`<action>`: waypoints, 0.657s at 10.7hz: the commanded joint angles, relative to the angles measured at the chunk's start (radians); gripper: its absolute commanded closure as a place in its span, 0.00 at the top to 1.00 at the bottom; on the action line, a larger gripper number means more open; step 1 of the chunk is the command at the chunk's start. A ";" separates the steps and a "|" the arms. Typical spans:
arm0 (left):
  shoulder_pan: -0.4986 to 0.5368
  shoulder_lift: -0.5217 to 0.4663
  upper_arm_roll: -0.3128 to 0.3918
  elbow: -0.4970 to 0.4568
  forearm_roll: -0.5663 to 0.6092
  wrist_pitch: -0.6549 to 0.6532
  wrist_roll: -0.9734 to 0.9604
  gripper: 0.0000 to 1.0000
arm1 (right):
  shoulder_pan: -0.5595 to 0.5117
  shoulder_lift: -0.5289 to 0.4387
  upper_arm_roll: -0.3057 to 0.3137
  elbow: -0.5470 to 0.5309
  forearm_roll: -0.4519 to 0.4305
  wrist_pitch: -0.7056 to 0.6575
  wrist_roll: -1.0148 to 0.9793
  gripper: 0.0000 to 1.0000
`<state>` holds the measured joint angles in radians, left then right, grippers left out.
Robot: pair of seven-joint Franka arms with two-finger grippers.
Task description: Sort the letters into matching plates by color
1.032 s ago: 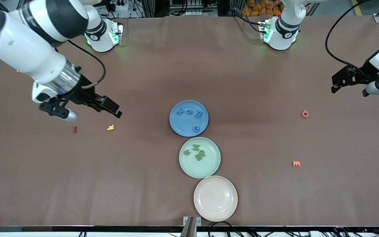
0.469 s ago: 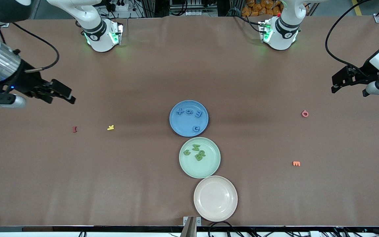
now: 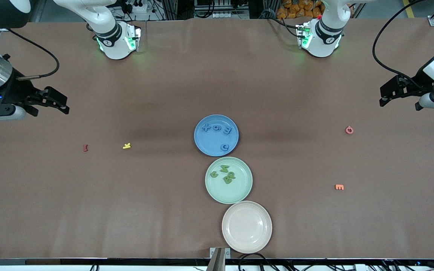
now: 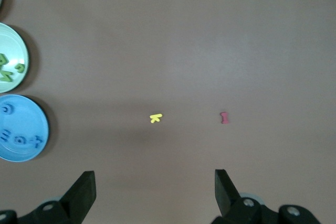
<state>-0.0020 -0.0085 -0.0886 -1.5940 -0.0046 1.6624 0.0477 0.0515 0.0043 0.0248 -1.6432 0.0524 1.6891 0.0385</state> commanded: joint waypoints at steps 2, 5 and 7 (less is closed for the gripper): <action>0.002 -0.007 0.004 0.008 -0.026 -0.015 0.021 1.00 | 0.027 -0.037 -0.054 -0.010 -0.022 -0.051 -0.094 1.00; 0.002 -0.007 0.004 0.006 -0.026 -0.016 0.023 1.00 | 0.028 -0.044 -0.059 -0.010 -0.022 -0.057 -0.112 1.00; 0.002 -0.007 0.004 0.006 -0.026 -0.016 0.023 1.00 | 0.030 -0.047 -0.059 -0.012 -0.025 -0.063 -0.147 1.00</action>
<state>-0.0019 -0.0086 -0.0885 -1.5939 -0.0046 1.6622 0.0477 0.0695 -0.0194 -0.0228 -1.6429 0.0431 1.6392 -0.0737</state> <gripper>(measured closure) 0.000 0.000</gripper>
